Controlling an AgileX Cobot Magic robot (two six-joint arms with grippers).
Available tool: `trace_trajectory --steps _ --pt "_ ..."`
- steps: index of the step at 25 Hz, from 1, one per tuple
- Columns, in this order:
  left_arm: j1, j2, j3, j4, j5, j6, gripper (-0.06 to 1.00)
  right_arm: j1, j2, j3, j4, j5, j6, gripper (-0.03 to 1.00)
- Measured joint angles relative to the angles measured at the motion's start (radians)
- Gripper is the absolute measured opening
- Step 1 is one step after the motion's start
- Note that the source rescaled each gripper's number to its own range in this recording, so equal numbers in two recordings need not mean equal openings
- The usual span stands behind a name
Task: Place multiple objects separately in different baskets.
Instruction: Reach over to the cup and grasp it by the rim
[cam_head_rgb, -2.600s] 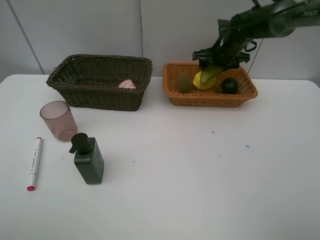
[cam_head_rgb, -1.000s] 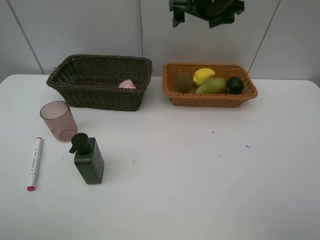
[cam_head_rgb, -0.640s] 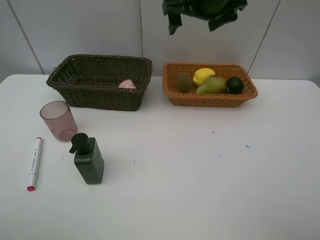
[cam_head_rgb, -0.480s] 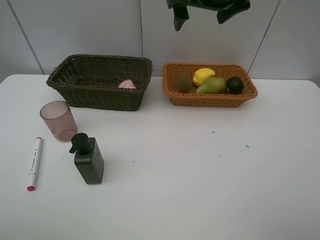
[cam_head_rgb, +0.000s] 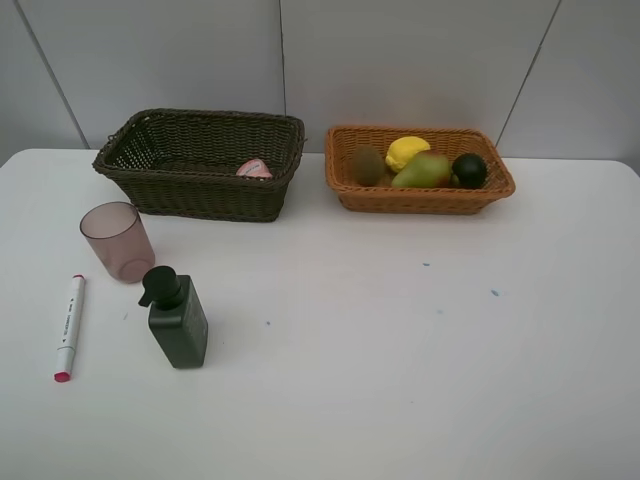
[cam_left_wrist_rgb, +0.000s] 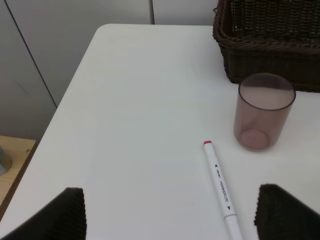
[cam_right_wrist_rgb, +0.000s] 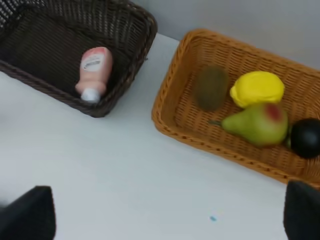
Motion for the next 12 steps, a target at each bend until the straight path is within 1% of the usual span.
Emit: trace_trajectory --steps 4,9,12 --pt "0.000 0.000 0.000 0.000 0.000 0.000 0.89 0.029 -0.121 0.101 -0.018 0.001 -0.002 1.00" --pt "0.000 0.000 0.000 0.000 0.000 0.000 0.89 0.035 -0.299 0.307 -0.020 -0.001 -0.002 1.00" --pt "0.000 0.000 0.000 0.000 0.000 0.000 0.89 0.035 -0.441 0.468 -0.020 -0.057 -0.002 1.00"
